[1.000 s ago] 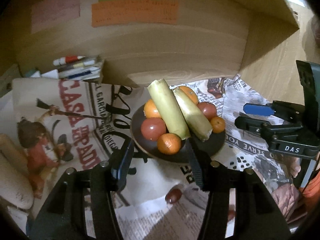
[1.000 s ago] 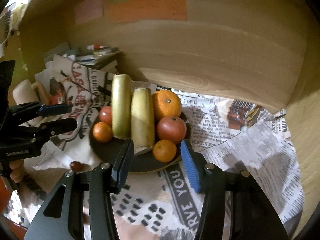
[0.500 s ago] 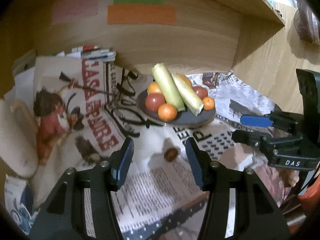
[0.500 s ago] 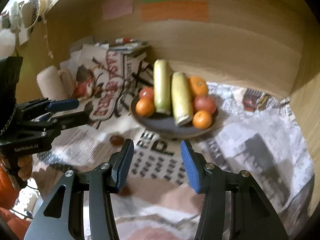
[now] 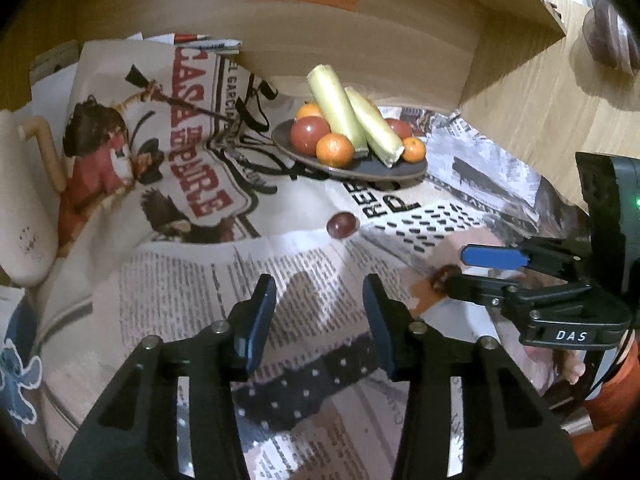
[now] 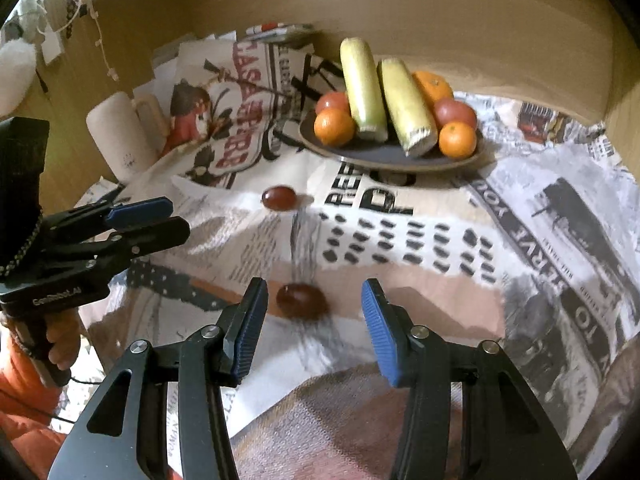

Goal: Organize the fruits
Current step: 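Grasp a small dark red fruit on the newspaper with the right tool, then carry the dark red fruit onto the grey plate and release it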

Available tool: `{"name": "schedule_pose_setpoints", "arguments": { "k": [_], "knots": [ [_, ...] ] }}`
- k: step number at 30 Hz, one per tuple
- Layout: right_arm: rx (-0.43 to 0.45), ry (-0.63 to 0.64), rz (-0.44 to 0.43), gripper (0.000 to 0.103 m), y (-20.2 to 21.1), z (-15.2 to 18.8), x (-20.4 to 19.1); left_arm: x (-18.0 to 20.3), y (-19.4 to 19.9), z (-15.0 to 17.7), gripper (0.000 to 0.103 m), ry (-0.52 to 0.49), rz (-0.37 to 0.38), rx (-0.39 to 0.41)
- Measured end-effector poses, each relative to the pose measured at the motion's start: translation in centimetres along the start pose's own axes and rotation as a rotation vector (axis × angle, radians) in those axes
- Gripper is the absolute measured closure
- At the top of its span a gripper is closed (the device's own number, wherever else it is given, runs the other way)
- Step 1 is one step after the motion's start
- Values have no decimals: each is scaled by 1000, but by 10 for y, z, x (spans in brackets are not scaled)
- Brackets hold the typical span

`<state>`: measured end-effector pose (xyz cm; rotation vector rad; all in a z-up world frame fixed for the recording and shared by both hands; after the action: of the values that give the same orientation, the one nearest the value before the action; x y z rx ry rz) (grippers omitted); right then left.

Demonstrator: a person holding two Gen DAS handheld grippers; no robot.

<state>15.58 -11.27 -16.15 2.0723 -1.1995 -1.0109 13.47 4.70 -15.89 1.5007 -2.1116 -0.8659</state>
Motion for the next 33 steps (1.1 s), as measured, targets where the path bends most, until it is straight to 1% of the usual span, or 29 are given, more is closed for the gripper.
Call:
{"name": "schedule_pose_setpoints", "arguments": {
  "k": [3, 5, 6, 7, 8, 14, 22, 28, 33],
  "knots": [
    [-4, 11, 8, 59, -3, 3, -3, 2, -2, 5, 64, -3, 16, -11],
    [1, 25, 16, 65, -4, 4, -5, 4, -5, 6, 67, -8, 23, -17],
    [1, 30, 16, 73, -4, 4, -6, 5, -7, 6, 68, -13, 25, -22],
    [-5, 33, 5, 78, -5, 3, -7, 5, -8, 6, 68, -16, 26, -25],
    [-5, 33, 1, 79, -5, 3, -7, 5, -9, 5, 68, -19, 28, -28],
    [30, 60, 6, 80, 5, -7, -8, 5, -18, -7, 68, -31, 31, -43],
    [103, 36, 34, 80, 23, -37, 13, 2, -43, -32, 68, -34, 42, -76],
    [123, 22, 62, 80, 29, -54, 35, 7, -64, -47, 68, -78, 27, -104],
    [122, 17, 78, 80, 29, -60, 47, 9, -79, -52, 68, -95, 27, -138]
  ]
}}
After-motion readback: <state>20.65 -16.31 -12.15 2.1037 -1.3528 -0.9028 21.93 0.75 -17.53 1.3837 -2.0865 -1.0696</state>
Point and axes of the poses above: each gripper's, at about its wrist camera, not at the fingertips, and y roughly against the way its jaws point, x to its right, z to its underside, the point moved 5 cm from there along -y, roughly the way its jaws point, and after that the axes turned 14 degrees about -y, right-handed, at the moved point
